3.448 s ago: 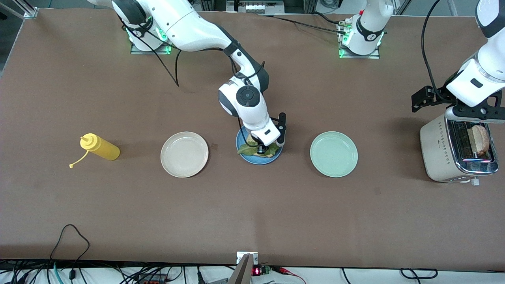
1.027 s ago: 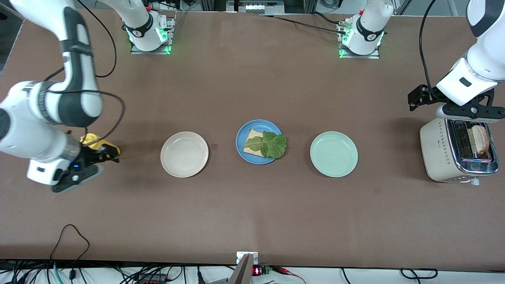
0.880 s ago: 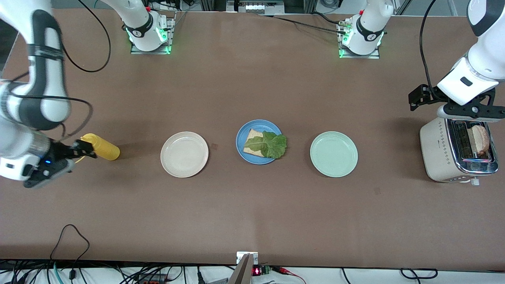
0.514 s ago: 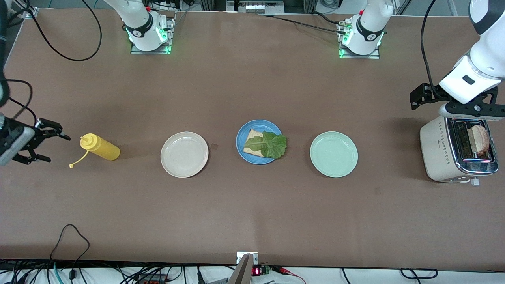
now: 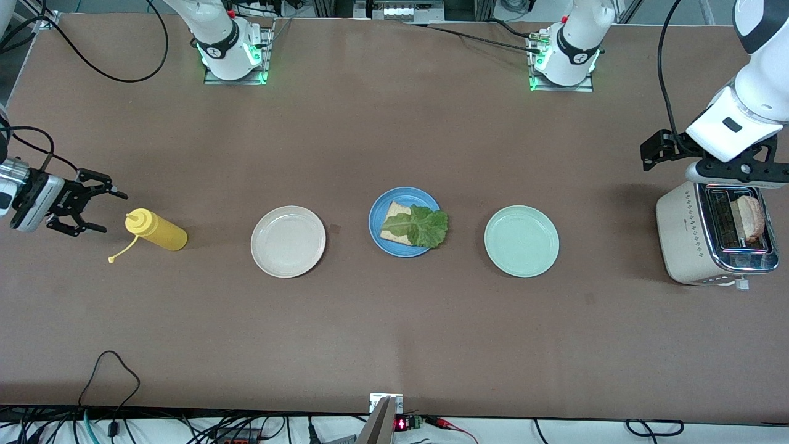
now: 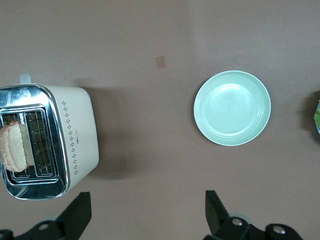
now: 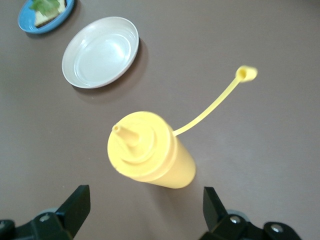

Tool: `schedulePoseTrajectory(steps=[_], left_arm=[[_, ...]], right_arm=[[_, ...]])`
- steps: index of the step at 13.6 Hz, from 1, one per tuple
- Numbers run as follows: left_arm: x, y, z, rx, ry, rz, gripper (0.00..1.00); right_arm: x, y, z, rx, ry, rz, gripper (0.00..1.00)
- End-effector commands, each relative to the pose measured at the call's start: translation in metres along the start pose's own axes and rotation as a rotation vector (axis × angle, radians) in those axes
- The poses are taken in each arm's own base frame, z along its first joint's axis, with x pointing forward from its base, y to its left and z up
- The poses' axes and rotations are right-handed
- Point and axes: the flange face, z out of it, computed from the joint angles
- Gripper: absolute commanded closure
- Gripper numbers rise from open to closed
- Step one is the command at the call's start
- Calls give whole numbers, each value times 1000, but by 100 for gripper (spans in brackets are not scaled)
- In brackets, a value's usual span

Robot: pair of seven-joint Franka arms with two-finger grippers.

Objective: Make sandwich in blue plate with both arms
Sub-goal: 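Grasp the yellow squeeze bottle with the right gripper and lift it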

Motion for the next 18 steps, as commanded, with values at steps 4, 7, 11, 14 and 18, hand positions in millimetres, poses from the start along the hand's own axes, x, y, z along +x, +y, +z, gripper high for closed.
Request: schedulePoseTrajectory(steps=[4, 7, 11, 14, 18], left_arm=[[-8, -6, -17, 23, 5, -10, 0], [-11, -10, -14, 21, -22, -15, 0], [-15, -21, -18, 21, -23, -36, 0], [-15, -19, -19, 20, -19, -35, 0], [-14, -17, -19, 15, -13, -32, 0]], right_arm=[[-42, 9, 39, -6, 244, -108, 0], [-54, 10, 57, 21, 384, -115, 0], [-61, 14, 74, 20, 496, -119, 0], [-64, 16, 90, 0, 559, -148, 0], [-79, 19, 97, -1, 603, -130, 0]])
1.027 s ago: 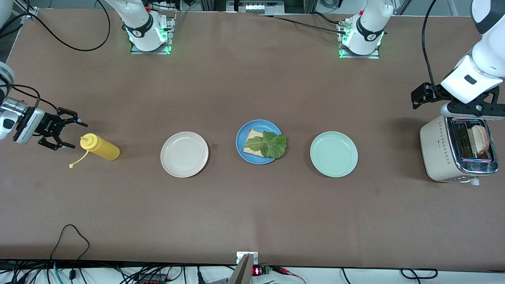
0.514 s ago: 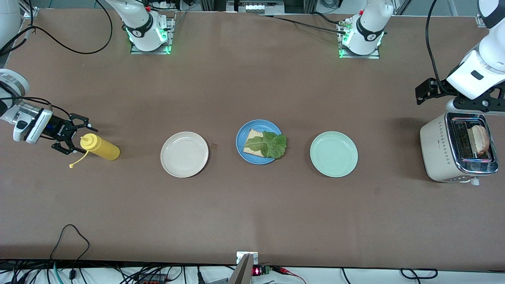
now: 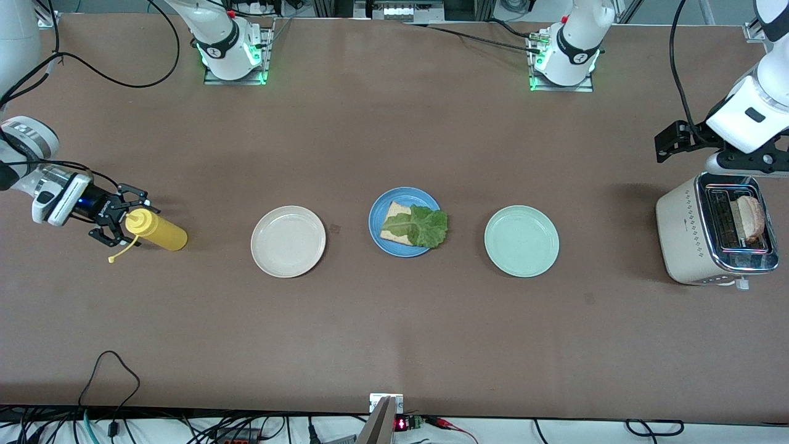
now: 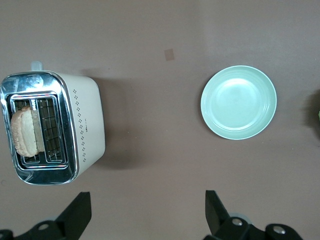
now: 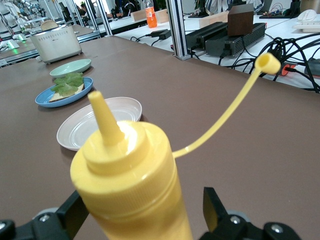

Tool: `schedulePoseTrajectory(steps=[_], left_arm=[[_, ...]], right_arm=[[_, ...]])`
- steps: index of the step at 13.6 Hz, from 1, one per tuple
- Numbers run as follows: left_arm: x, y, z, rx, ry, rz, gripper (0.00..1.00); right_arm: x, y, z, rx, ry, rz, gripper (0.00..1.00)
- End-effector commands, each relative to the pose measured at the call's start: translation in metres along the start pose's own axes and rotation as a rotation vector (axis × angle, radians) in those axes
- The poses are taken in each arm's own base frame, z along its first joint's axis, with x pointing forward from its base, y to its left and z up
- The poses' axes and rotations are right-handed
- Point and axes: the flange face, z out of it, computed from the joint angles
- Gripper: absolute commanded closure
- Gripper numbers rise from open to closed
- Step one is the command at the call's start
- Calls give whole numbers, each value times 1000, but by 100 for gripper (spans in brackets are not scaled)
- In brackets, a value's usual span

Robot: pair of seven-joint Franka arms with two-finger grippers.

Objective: Make sandwich in blue plate with both arms
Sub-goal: 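Grasp the yellow squeeze bottle with the right gripper and lift it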

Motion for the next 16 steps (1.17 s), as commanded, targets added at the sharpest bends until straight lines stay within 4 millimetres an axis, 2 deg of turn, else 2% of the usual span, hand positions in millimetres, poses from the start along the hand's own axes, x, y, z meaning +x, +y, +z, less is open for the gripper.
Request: schedulePoseTrajectory(steps=[1, 3, 9, 10, 12, 13, 15, 16], left_arm=[[-2, 2, -6, 11, 7, 3, 0], [-1, 3, -8, 6, 10, 2, 0], [3, 4, -6, -7, 12, 2, 0], [4, 4, -6, -7, 12, 0, 0], [4, 4, -5, -7, 10, 2, 0], [4, 4, -5, -7, 10, 2, 0], [5, 4, -5, -7, 9, 2, 0], [5, 4, -5, -7, 9, 2, 0]], right_arm=[[-10, 2, 0, -7, 76, -11, 0], [-17, 1, 8, -2, 101, -1, 0], [-13, 4, 28, -12, 153, -19, 0], [-13, 4, 27, -15, 152, -32, 8], [-16, 6, 27, -23, 145, -72, 54], [-21, 5, 28, -18, 139, -67, 69], [-14, 6, 31, -6, 131, -71, 90], [2, 9, 35, 16, 102, -104, 97]])
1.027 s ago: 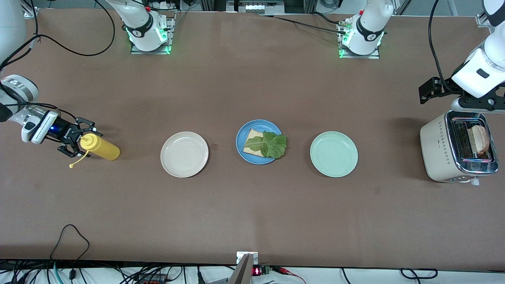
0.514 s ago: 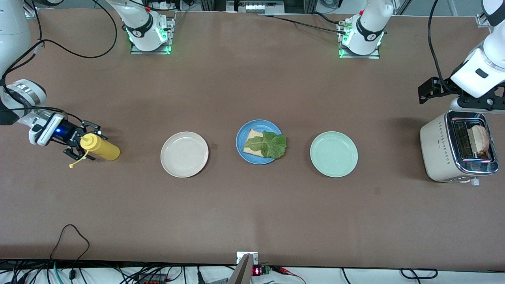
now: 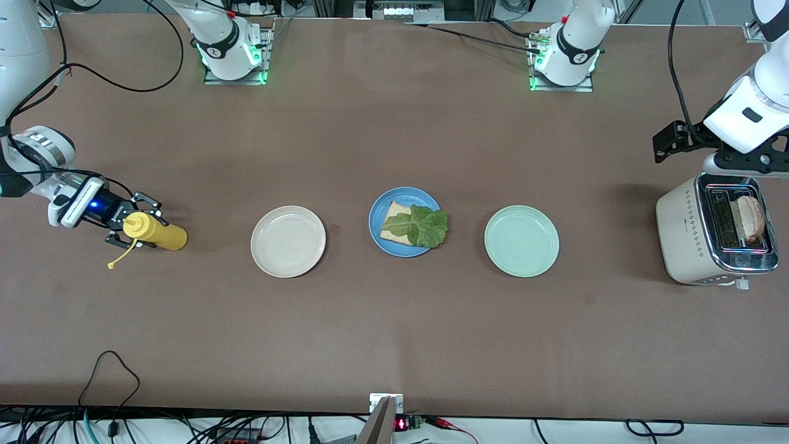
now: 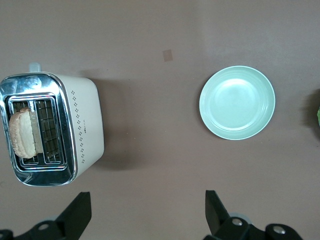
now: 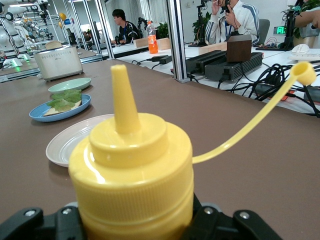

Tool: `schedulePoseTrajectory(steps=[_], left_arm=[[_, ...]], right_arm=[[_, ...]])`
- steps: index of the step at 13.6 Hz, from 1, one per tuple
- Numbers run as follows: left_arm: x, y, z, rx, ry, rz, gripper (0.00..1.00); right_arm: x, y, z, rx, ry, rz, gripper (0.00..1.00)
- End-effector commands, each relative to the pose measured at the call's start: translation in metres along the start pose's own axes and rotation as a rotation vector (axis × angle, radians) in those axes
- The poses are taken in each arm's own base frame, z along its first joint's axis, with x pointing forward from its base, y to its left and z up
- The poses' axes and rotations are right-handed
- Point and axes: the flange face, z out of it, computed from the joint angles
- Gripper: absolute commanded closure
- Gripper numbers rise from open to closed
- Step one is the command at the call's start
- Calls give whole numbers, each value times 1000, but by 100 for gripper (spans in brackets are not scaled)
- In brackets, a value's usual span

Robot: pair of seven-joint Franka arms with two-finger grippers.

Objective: Make sandwich in blue plate with both arms
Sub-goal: 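Grasp the yellow squeeze bottle with the right gripper and lift it, then carry the bottle over the blue plate with the right gripper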

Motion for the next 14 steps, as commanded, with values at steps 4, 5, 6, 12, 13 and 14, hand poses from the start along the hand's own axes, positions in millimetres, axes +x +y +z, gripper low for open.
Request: schedulePoseTrajectory(steps=[4, 5, 6, 12, 13, 14], left_arm=[[3, 1, -5, -7, 4, -2, 0], [3, 0, -5, -6, 6, -4, 0], [4, 1, -4, -6, 4, -2, 0], [3, 1, -5, -9, 4, -4, 0], [3, 1, -5, -9, 4, -4, 0], [3, 1, -5, -9, 4, -4, 0]], right_arm=[[137, 13, 58, 167, -316, -141, 100], [167, 6, 83, 162, -416, -184, 100], [195, -4, 115, 147, -545, -240, 100], [311, -120, 299, 41, -1027, -425, 100], [320, -136, 323, 6, -1073, -434, 100], [327, -154, 347, -14, -1102, -449, 100]])
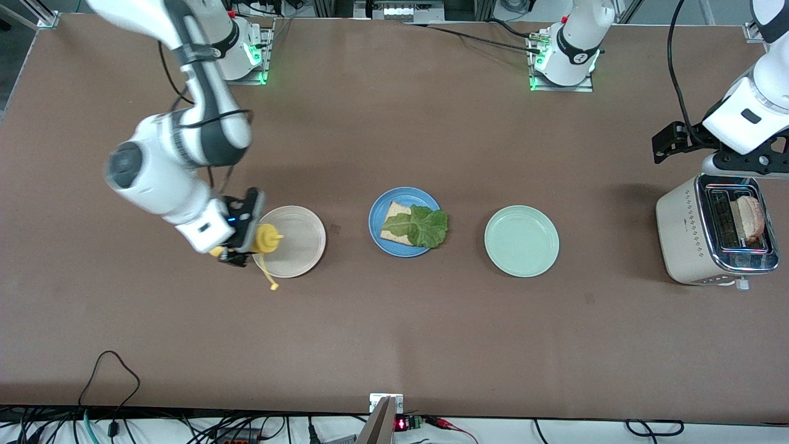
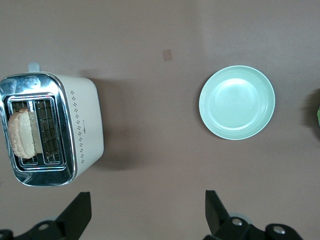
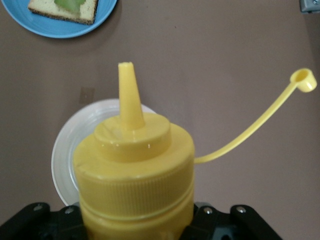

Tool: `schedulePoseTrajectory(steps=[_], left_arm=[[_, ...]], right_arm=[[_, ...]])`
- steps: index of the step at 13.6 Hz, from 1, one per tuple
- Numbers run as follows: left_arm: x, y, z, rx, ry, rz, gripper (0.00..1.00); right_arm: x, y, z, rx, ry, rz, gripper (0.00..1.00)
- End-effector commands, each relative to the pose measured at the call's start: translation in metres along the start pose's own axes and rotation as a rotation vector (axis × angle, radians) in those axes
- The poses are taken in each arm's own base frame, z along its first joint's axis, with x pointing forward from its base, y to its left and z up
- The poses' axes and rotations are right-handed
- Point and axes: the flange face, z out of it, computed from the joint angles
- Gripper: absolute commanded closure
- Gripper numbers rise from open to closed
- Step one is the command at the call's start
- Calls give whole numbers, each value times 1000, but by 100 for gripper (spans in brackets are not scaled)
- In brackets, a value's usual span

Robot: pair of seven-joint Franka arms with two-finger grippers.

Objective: Make sandwich in blue plate with both arms
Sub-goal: 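Carry the bottle over the blue plate with the right gripper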

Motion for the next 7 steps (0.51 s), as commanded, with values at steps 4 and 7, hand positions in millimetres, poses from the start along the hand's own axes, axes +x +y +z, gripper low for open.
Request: schedulePoseTrajectory(steps=[4, 7], left_arm=[[3, 0, -5, -10, 6, -6, 0], [3, 1, -5, -11, 7, -5, 0]], right_arm=[[107, -28, 45, -66, -150, -55, 100], [151, -42, 85, -96, -231, -116, 100]])
